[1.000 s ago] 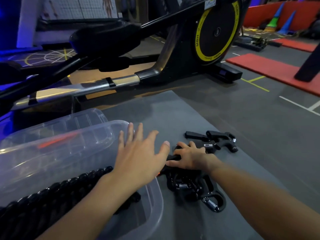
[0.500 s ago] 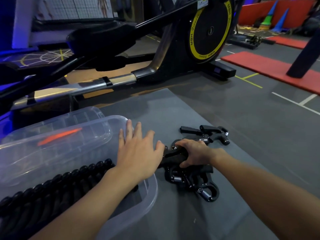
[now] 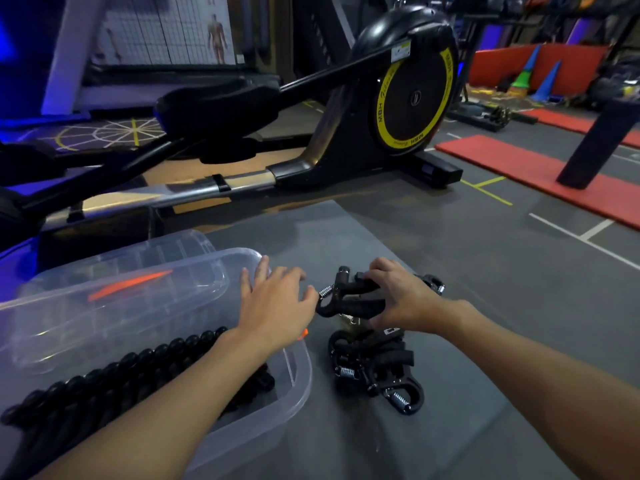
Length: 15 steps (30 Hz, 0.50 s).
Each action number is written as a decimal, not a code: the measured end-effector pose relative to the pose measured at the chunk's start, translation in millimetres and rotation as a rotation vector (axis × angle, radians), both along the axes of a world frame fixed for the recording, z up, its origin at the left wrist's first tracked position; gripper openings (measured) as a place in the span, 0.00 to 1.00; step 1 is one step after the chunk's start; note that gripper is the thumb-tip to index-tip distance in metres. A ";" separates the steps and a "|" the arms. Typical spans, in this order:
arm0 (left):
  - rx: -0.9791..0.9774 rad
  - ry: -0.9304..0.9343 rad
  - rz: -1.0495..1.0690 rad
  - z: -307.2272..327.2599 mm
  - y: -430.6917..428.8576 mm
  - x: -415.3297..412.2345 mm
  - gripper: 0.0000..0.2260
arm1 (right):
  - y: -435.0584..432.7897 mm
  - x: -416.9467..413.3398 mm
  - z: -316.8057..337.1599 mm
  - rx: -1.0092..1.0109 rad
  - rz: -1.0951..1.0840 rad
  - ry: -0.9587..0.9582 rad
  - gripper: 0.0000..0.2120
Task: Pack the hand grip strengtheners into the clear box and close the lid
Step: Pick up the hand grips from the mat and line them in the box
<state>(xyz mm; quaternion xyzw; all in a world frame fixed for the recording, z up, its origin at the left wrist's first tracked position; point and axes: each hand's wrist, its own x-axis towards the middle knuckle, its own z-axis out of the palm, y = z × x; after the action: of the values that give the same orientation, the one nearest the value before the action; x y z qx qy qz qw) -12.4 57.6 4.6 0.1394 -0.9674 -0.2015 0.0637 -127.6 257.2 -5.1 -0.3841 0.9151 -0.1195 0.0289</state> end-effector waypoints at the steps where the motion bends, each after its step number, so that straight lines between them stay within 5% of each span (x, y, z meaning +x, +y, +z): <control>1: 0.051 0.055 0.026 4.6 -3.2 -1.1 0.17 | -1.3 8.9 14.9 -0.020 0.025 0.044 0.38; 5: 0.390 0.251 0.099 34.1 -17.0 -1.5 0.16 | -10.4 51.1 65.6 -0.071 0.100 0.209 0.41; 15: 0.510 0.384 0.108 77.6 -51.7 41.4 0.18 | -59.9 118.2 86.7 -0.246 0.290 0.408 0.46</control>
<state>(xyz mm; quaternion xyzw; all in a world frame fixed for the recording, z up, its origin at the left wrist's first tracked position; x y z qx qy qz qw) 29.0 5.8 82.2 0.1616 -0.8473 -0.4562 0.2187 -9.4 197.3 81.5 -0.5280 0.8158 -0.1446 -0.1862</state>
